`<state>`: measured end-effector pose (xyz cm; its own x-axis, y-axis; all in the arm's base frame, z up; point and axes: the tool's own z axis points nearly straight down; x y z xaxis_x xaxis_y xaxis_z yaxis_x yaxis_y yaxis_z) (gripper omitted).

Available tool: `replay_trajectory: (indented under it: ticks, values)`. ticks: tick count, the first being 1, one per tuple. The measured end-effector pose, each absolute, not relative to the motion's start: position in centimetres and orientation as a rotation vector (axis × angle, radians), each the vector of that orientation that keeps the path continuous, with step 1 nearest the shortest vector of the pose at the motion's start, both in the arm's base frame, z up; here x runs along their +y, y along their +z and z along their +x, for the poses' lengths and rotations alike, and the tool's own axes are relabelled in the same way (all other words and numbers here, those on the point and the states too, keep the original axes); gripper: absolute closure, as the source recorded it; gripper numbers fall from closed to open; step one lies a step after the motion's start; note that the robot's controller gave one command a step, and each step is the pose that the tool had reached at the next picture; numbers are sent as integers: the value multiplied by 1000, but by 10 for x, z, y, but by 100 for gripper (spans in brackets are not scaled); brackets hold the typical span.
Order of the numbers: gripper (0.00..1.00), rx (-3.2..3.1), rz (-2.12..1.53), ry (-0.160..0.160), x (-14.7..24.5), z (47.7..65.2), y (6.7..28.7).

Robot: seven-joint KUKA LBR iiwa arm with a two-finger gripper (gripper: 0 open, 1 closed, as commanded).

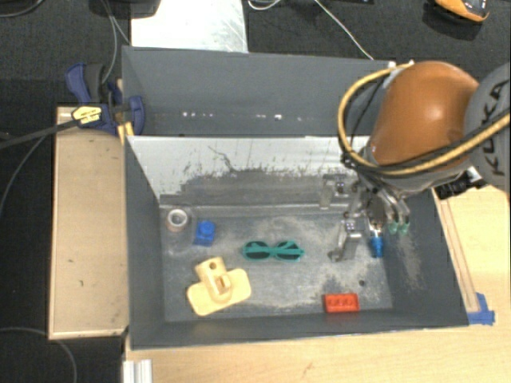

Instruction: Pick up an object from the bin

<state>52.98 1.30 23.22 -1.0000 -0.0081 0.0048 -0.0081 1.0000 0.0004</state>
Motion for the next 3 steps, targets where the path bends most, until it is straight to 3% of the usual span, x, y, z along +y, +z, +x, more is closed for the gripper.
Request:
replay_trajectory:
  ticks: [1, 2, 3]
  values:
    - [0, -3145, 12, -1, 13, 531, 237]
    - [0, -3127, 197, -4, 68, 550, 131]
    - [0, -3139, 185, 2, 19, 553, 116]
